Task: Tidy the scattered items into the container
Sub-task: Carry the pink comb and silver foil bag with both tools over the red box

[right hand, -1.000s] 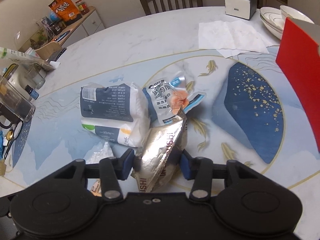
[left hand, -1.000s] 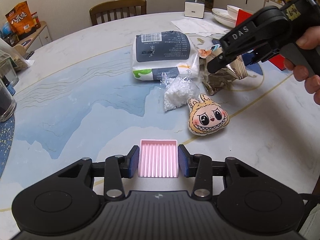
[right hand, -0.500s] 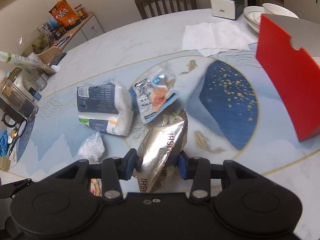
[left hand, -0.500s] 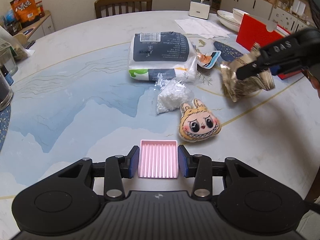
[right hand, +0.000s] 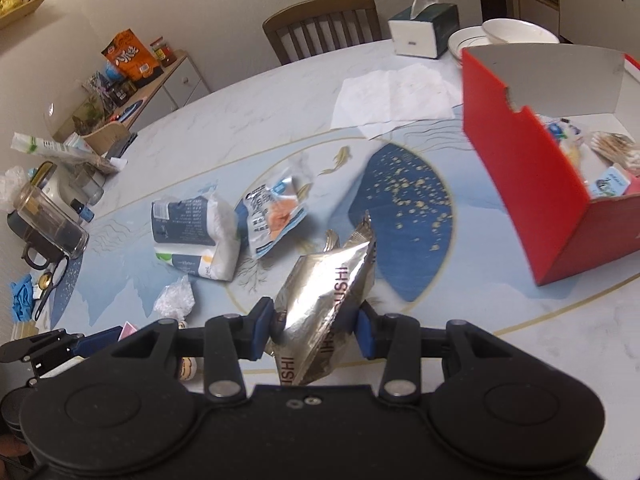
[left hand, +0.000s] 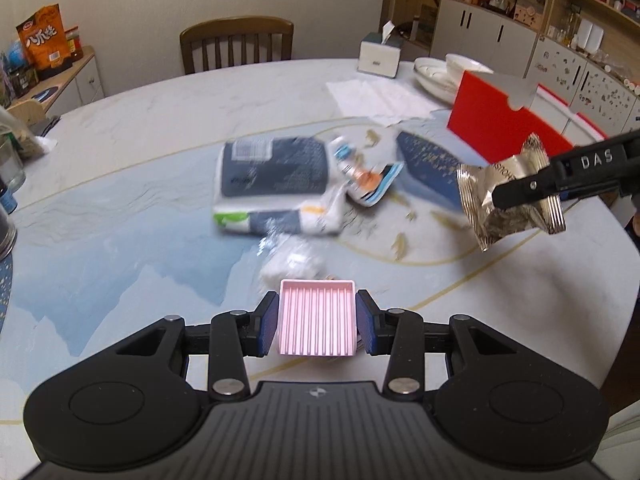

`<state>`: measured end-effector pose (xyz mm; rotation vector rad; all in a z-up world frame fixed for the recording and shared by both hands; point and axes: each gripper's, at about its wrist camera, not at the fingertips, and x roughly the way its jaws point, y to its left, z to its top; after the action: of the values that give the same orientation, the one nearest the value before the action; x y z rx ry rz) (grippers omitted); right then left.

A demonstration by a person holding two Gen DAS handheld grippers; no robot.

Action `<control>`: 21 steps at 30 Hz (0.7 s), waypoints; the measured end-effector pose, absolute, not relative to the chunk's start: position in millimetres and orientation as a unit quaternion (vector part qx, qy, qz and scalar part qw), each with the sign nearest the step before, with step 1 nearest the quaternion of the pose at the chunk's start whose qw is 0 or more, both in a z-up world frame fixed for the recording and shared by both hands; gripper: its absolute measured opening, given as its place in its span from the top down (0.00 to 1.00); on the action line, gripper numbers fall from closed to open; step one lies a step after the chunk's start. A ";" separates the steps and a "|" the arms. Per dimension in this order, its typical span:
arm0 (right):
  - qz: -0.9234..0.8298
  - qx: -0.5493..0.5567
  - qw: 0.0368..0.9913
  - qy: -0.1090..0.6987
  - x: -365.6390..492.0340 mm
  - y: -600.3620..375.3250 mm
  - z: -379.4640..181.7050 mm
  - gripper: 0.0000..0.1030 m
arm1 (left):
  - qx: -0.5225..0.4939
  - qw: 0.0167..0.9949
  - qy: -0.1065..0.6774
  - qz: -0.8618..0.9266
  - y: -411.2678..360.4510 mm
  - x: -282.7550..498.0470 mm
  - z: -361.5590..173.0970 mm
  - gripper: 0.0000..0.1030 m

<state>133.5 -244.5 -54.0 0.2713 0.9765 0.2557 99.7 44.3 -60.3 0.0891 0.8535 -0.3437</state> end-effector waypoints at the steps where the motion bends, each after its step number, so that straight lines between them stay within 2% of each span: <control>1: 0.120 0.131 0.868 0.465 133.1 -249.2 -52.0 0.61 | 0.043 0.896 0.409 -0.168 40.4 99.7 -57.3 0.62; 21: 0.095 0.145 0.899 0.403 141.4 -366.5 -5.3 0.61 | 0.068 0.902 0.339 -0.258 -98.5 143.7 0.1 0.62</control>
<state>141.4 -366.5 -5.3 0.2996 0.8352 0.1968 143.7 -98.5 0.1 0.1400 0.7003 -0.5333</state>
